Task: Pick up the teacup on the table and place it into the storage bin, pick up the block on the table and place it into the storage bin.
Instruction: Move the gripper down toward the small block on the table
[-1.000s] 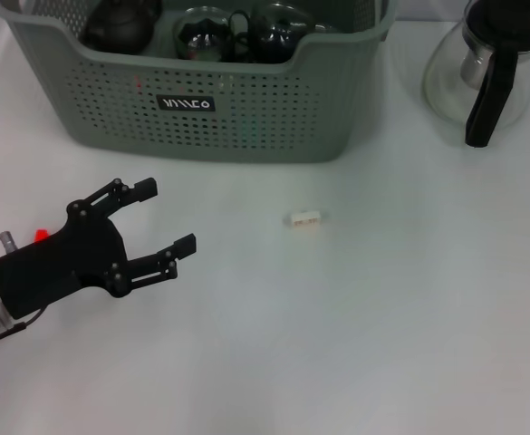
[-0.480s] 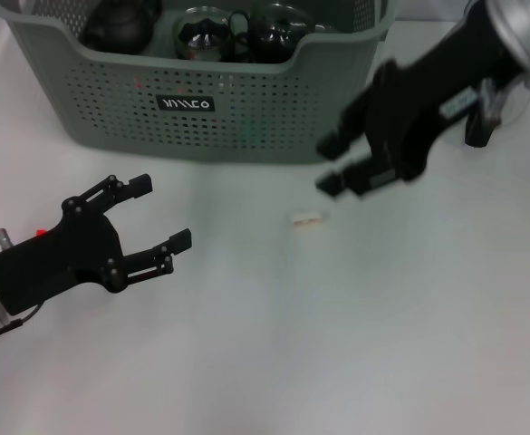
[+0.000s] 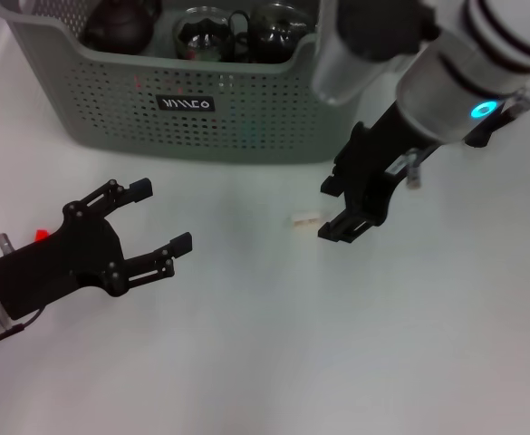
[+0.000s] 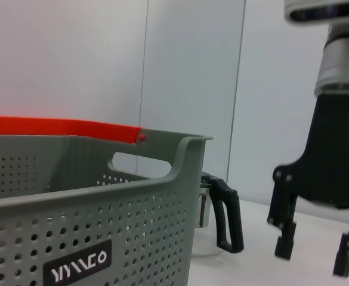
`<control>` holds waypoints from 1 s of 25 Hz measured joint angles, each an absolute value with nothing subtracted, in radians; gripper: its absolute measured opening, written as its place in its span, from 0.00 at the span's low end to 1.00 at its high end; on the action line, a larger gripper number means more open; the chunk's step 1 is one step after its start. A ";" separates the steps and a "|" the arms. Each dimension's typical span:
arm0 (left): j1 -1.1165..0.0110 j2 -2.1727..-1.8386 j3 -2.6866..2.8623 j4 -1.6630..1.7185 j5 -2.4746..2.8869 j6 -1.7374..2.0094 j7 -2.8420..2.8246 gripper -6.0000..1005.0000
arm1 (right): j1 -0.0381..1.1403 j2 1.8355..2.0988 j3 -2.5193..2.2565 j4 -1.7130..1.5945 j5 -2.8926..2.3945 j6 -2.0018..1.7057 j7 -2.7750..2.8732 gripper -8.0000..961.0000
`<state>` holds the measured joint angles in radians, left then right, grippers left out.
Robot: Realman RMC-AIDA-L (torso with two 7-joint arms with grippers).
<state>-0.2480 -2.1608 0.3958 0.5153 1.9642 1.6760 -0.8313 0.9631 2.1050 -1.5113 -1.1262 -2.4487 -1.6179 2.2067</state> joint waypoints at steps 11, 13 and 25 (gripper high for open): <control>-0.249 -2.163 0.396 0.504 1.967 1.676 -0.827 0.90 | 1.066 2.111 -1.610 -0.765 -2.373 -1.280 2.254 0.62; -0.251 -2.163 0.396 0.502 1.967 1.674 -0.826 0.90 | 1.072 2.111 -1.618 -0.747 -2.367 -1.251 2.252 0.62; -0.257 -2.163 0.396 0.500 1.967 1.670 -0.825 0.90 | 1.104 2.112 -1.702 -0.653 -2.312 -1.148 2.244 0.61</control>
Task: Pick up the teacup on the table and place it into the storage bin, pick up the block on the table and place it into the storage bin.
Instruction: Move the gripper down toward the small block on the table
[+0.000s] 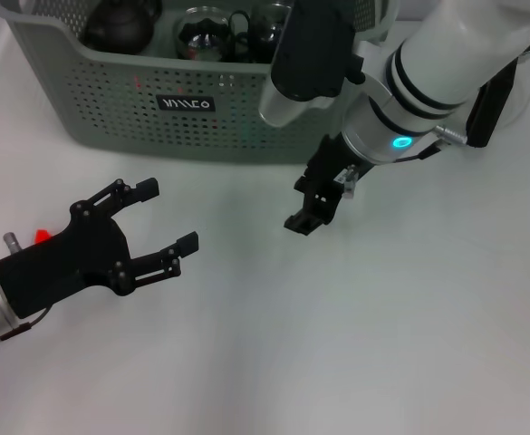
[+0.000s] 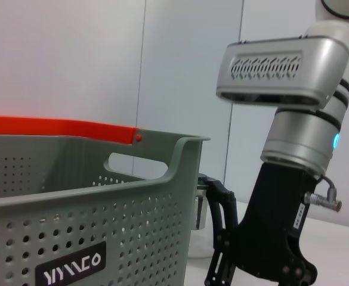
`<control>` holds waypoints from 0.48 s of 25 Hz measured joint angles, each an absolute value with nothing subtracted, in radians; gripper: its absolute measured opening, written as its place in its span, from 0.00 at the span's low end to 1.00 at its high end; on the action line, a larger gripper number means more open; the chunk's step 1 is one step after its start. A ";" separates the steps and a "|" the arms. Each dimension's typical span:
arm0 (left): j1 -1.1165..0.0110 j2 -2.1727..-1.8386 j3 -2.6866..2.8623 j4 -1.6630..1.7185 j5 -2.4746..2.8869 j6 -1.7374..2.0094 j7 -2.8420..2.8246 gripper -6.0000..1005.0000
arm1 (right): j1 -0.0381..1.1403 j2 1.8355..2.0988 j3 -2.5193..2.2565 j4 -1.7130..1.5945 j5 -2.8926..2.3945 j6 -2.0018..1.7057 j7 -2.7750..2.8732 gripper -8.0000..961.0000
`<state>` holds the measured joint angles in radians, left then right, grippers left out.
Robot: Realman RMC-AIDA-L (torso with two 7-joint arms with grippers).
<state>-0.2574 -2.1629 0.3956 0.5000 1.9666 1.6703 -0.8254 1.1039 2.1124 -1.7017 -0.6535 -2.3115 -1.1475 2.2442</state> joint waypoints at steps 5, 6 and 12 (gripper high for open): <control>-0.259 -2.163 0.396 0.500 1.967 1.669 -0.825 0.90 | 1.107 2.112 -1.702 -0.621 -2.298 -1.133 2.244 0.61; -0.260 -2.163 0.396 0.500 1.966 1.669 -0.825 0.90 | 1.105 2.112 -1.703 -0.618 -2.295 -1.130 2.244 0.61; -0.260 -2.163 0.396 0.500 1.963 1.668 -0.825 0.90 | 1.105 2.112 -1.705 -0.584 -2.286 -1.120 2.243 0.59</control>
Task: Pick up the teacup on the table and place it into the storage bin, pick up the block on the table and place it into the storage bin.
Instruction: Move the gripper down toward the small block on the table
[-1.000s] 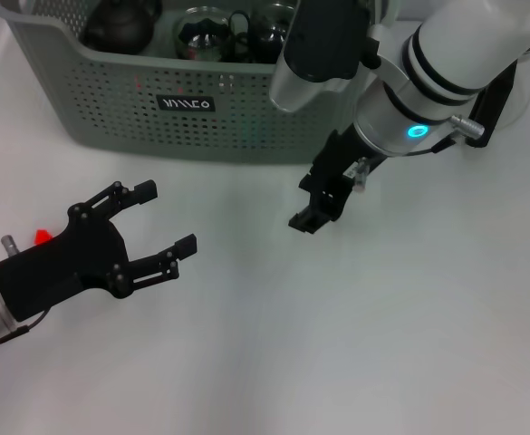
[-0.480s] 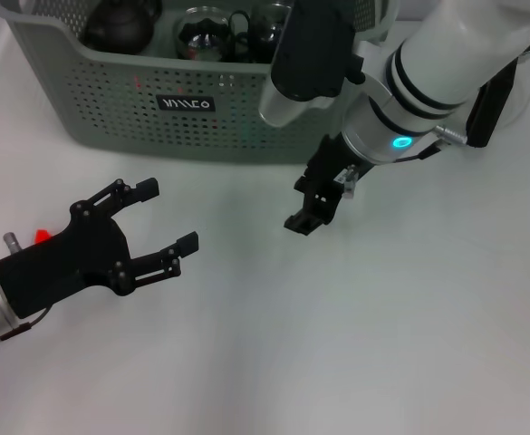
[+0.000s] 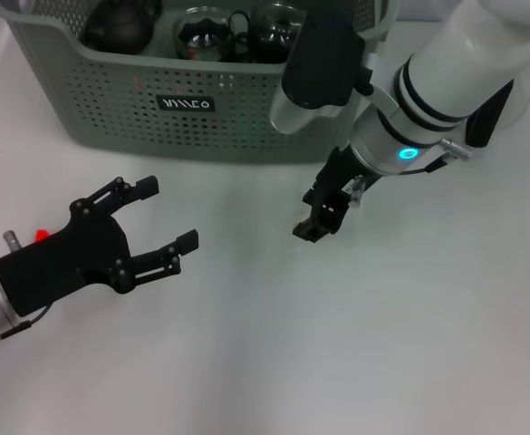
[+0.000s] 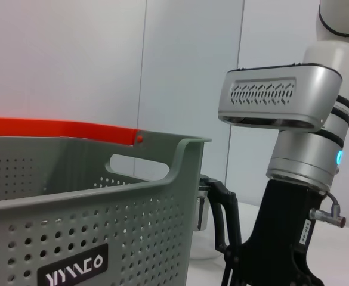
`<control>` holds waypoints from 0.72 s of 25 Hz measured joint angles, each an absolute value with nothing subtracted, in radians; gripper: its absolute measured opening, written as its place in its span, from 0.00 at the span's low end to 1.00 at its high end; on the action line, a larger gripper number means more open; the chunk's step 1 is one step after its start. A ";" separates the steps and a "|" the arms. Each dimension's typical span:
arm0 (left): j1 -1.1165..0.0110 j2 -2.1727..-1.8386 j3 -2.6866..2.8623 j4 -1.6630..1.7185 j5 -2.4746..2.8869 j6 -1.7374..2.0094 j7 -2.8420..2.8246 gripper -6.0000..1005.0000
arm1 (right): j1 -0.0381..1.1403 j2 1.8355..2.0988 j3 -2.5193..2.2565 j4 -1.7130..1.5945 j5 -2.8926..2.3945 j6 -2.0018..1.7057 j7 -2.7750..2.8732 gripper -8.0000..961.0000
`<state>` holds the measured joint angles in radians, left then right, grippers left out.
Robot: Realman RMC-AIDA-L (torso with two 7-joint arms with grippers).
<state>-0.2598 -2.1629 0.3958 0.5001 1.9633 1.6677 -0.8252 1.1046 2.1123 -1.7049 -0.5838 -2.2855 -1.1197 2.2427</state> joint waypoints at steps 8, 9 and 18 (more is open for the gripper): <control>-0.258 -2.163 0.396 0.500 1.963 1.667 -0.825 0.90 | 1.102 2.112 -1.713 -0.571 -2.285 -1.101 2.243 0.54; -0.258 -2.163 0.396 0.500 1.963 1.667 -0.825 0.90 | 1.102 2.112 -1.717 -0.571 -2.285 -1.096 2.243 0.54; -0.258 -2.163 0.396 0.500 1.963 1.664 -0.825 0.90 | 1.101 2.113 -1.731 -0.569 -2.286 -1.122 2.243 0.54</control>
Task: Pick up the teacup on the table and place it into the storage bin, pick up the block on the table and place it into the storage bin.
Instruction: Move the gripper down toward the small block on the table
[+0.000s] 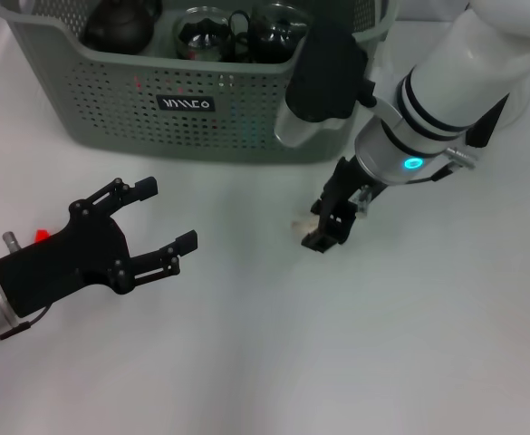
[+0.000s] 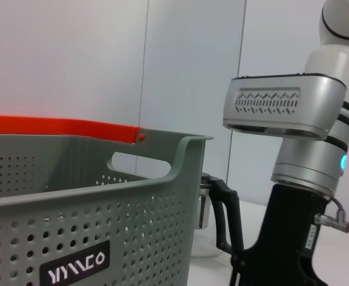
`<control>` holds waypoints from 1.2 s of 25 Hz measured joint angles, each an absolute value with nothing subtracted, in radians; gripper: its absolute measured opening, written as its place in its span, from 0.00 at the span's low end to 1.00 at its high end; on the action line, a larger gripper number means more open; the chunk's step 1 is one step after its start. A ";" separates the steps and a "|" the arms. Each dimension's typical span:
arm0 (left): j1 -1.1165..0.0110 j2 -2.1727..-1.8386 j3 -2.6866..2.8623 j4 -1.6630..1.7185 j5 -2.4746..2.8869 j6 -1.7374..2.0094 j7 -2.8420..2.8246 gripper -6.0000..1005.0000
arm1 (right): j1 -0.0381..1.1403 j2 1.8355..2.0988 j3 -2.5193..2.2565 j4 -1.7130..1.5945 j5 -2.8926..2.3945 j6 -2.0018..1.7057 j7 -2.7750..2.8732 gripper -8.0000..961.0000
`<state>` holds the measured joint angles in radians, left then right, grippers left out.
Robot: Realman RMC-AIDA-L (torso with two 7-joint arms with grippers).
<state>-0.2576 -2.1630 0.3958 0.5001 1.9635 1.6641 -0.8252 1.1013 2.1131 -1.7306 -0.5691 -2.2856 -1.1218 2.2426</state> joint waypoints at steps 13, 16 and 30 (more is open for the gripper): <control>-0.257 -2.163 0.396 0.497 1.966 1.652 -0.825 0.90 | 1.098 2.113 -1.731 -0.571 -2.278 -1.105 2.250 0.54; -0.256 -2.163 0.396 0.497 1.965 1.652 -0.825 0.90 | 1.098 2.117 -1.740 -0.570 -2.275 -1.083 2.254 0.54; -0.255 -2.163 0.396 0.496 1.964 1.652 -0.825 0.90 | 1.088 2.120 -1.778 -0.556 -2.235 -1.029 2.254 0.45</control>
